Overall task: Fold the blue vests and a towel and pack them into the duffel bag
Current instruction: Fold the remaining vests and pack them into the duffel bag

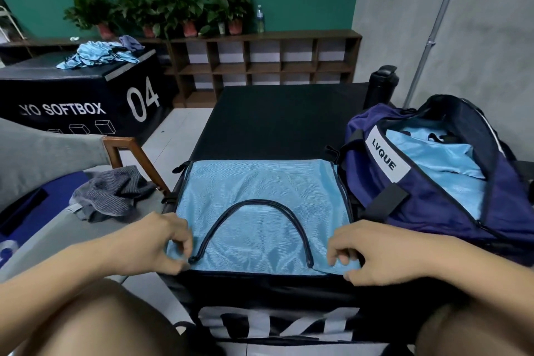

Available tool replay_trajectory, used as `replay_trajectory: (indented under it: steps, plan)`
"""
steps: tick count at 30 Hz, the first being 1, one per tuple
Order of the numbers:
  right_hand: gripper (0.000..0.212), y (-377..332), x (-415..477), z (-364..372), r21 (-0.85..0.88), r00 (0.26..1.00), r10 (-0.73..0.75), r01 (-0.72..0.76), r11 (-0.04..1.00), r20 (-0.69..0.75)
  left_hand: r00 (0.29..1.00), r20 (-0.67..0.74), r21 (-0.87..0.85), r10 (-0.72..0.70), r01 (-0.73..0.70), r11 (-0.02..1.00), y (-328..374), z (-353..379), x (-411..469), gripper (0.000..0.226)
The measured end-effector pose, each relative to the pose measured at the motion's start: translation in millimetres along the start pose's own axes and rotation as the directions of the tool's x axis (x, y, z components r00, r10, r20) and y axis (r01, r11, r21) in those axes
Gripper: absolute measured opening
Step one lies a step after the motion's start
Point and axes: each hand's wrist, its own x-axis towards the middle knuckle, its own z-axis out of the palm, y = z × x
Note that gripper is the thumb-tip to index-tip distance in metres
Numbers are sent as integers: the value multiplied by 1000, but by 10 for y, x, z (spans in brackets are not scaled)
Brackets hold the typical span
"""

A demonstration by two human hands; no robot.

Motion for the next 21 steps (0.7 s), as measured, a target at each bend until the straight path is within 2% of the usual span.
replay_trajectory:
  steps: [2,5,8,13,15,17,21]
  plan:
    - [24,13,7,-20,39,1000,1,0,999,-23,999,24,-43,-34,35,998,26,-25,25,17]
    - [13,106,63,-117,102,986,8,9,995,-165,996,0,-118,-94,93,989,63,-111,109,14]
    - [16,258,136,-167,52,961,27,-14,999,-275,965,-166,-157,-205,179,971,-15,-164,238,8]
    - [38,452,262,-164,-97,942,51,-88,991,-331,831,-403,-81,-383,384,920,-288,-134,475,21]
    - [43,515,313,-154,-149,945,46,-99,984,-325,780,-376,-71,-501,515,854,-410,-123,553,28]
    - [44,579,353,-153,-197,949,38,-104,975,-314,735,-281,-63,-617,628,776,-499,-104,624,37]
    - [40,673,421,-164,-234,954,30,-103,967,-297,725,-204,-43,-658,665,746,-561,-81,763,41]
